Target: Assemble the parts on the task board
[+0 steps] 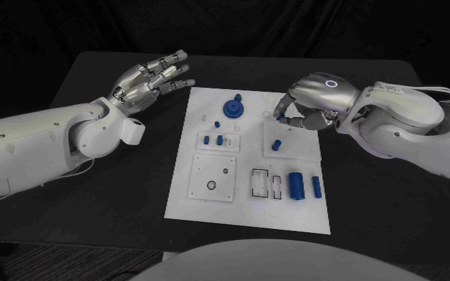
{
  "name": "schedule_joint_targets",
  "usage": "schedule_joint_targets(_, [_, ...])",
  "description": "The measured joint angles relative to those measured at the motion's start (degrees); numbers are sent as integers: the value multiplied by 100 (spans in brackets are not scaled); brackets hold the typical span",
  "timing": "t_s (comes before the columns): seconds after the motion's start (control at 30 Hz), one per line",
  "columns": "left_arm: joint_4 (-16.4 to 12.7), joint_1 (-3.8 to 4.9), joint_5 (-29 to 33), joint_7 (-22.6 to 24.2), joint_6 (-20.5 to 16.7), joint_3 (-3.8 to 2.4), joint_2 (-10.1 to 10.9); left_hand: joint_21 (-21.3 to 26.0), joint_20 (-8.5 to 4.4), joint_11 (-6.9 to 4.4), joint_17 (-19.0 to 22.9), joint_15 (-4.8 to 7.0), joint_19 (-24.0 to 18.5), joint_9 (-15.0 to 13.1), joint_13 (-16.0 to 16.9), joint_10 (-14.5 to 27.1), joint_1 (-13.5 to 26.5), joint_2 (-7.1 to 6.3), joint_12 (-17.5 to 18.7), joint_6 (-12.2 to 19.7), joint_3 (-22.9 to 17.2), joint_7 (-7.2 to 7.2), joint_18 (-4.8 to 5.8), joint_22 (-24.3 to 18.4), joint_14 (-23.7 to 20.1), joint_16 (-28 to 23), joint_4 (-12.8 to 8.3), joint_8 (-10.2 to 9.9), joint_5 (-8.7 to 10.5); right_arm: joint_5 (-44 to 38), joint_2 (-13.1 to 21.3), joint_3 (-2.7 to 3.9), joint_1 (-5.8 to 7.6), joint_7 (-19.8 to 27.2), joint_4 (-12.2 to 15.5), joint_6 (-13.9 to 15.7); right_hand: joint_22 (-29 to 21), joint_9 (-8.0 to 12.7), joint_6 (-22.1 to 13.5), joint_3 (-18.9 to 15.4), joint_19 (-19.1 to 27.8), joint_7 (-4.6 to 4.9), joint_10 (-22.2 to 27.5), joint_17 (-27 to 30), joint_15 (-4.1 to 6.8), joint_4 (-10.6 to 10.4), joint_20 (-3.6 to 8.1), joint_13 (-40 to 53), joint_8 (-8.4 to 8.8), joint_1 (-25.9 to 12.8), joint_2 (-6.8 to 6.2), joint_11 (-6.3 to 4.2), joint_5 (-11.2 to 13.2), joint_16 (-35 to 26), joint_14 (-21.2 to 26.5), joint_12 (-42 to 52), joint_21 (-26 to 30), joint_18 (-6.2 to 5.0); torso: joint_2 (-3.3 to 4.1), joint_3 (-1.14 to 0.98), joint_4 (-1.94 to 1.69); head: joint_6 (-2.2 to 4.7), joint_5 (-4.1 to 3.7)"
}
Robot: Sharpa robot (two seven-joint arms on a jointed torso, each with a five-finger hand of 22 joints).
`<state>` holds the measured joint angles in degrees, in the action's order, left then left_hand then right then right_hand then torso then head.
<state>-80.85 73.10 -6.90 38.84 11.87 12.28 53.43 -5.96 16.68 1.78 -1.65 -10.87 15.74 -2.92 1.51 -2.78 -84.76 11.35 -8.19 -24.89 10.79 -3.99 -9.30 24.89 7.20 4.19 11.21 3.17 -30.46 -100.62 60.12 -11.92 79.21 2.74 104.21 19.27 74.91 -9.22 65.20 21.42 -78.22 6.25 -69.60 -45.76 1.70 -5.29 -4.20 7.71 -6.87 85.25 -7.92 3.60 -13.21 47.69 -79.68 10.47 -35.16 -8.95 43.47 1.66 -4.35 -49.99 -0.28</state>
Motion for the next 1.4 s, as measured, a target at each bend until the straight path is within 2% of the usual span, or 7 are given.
schedule_joint_targets(0.2, [26,0,1,1,13,0,-38,0,0,18,0,0,0,0,0,-18,0,0,0,0,-23,0,0,-13,0,0,-23,0,0,21,-601,2,16,56,74,-66,0,0,0,0,0,0,0,-8,0,0,0,4,0,0,0,0,0,0,0,-6,0,0,-6,3,8,0,90])
schedule_joint_targets(0.4, [32,-1,1,1,34,1,-72,0,0,18,1,0,0,0,0,-19,0,0,0,0,-23,0,0,-20,0,0,-23,0,0,35,-1272,4,1,162,-93,-226,-1,10,0,1,0,0,0,-21,3,2,0,4,0,3,2,0,1,0,-3,-21,0,0,-12,4,21,0,137])
schedule_joint_targets(0.57, [34,-1,2,2,41,1,-89,0,0,18,1,0,0,1,0,-18,-21,21,0,0,-23,0,0,-19,0,0,-23,0,0,32,-1670,4,-109,220,-325,-412,-1,16,0,24,0,0,1,-37,20,25,0,3,0,20,18,-1,22,26,-21,-29,0,0,-13,0,19,0,186])
schedule_joint_targets(0.7, [34,-1,2,2,46,0,-100,0,0,18,1,0,0,1,-1,-19,-21,21,0,0,-23,0,0,-19,0,0,-23,0,0,-6,-1896,2,-203,245,-457,-561,3,27,0,24,-39,0,1,-210,33,25,39,-3,0,27,25,-1,23,210,-75,-44,-219,0,-13,-6,-8,0,225])
schedule_joint_targets(0.8, [37,-1,2,2,52,0,-113,0,0,18,1,0,0,1,-1,-18,-21,21,0,0,-23,0,0,-19,-1,0,-23,0,0,-61,-2022,1,-268,256,-502,-658,4,34,0,24,-82,0,-16,-335,20,25,21,-15,22,34,32,16,23,337,-128,-53,-360,62,-11,-5,-36,0,243])
schedule_joint_targets(0.93, [46,-1,2,2,60,0,-123,0,0,18,1,0,0,1,-1,-19,-21,21,1,0,-23,0,0,-19,0,0,-23,0,0,-138,-2096,1,-314,265,-529,-757,4,39,0,24,-82,0,-16,-382,39,25,21,-24,22,35,32,16,24,384,-147,-55,-406,56,-9,1,-50,0,266])
schedule_joint_targets(1.4, [57,-1,2,2,98,1,-141,0,0,18,2,0,41,2,-1,-18,-45,45,1,0,-48,0,0,-19,-1,0,-47,-1,0,-290,-2007,2,-436,266,-464,-995,3,44,0,7,-103,0,-16,-398,24,40,41,-31,23,34,32,16,45,423,-162,-75,-438,53,17,1,-23,0,387])
